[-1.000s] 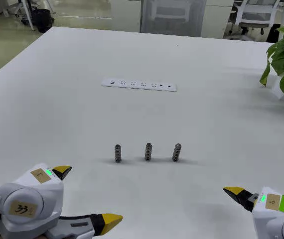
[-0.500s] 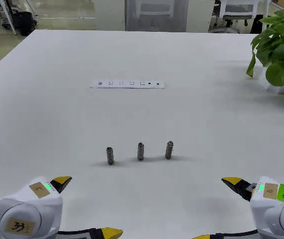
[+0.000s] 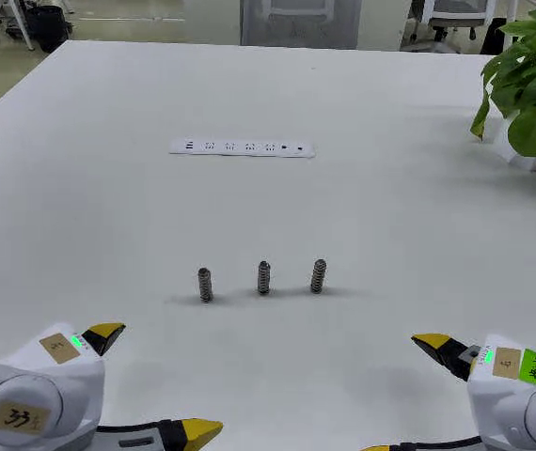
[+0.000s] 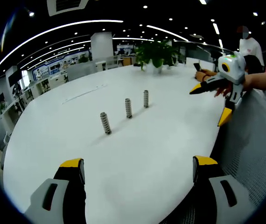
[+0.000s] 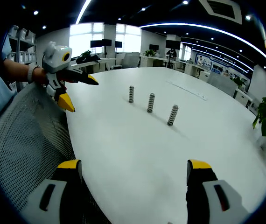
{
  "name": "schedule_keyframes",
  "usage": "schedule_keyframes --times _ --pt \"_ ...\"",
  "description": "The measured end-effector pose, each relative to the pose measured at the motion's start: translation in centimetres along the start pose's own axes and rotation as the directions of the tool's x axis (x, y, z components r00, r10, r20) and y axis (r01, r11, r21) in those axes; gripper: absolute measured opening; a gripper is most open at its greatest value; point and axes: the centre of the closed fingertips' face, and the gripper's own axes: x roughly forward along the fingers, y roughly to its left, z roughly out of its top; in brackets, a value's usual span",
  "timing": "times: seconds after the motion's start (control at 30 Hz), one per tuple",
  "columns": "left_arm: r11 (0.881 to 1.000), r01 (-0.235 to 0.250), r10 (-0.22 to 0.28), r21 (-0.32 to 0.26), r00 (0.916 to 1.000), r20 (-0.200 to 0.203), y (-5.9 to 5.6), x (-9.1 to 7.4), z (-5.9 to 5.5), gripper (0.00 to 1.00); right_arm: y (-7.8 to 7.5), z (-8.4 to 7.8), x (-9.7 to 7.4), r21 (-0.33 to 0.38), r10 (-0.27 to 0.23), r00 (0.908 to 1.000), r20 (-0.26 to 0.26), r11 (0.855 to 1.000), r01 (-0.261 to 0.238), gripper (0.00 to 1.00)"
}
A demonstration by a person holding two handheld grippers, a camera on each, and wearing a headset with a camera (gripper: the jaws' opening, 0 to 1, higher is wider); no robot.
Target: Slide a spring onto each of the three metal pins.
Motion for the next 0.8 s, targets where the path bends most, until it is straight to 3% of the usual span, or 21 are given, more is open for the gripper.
schedule_keyframes --times 0.1,0.23,0.33,0.43,0.8 --pt "1.0 0.005 -0.005 0.009 0.9999 -0.015 -0.1 0.0 -0.2 0.98 -0.5 0.5 -0.2 0.022 -0.02 0.9994 0.029 1.0 0.019 0.94" --pt "1.0 0.007 -0.007 -0.003 0.9999 0.011 -0.5 -0.2 0.5 0.98 -0.9 0.0 -0.2 0.03 -0.036 0.9993 0.006 0.999 0.036 0.93" --pt "0.999 0.031 -0.03 0.018 0.9994 -0.019 -1.1 0.2 0.1 0.98 -1.1 0.4 -0.4 0.053 -0.046 0.9987 0.023 0.998 0.045 0.93" --pt "0.999 0.029 -0.029 0.03 0.9994 -0.021 -1.2 0.2 0.2 0.99 -1.6 0.1 -0.3 0.063 -0.055 0.9982 0.024 0.997 0.054 0.93" --pt "1.0 0.025 -0.025 -0.001 0.9996 -0.015 -0.9 0.3 0.2 0.99 -0.9 -0.8 0.2 0.065 -0.021 0.9996 -0.019 0.998 0.022 0.93"
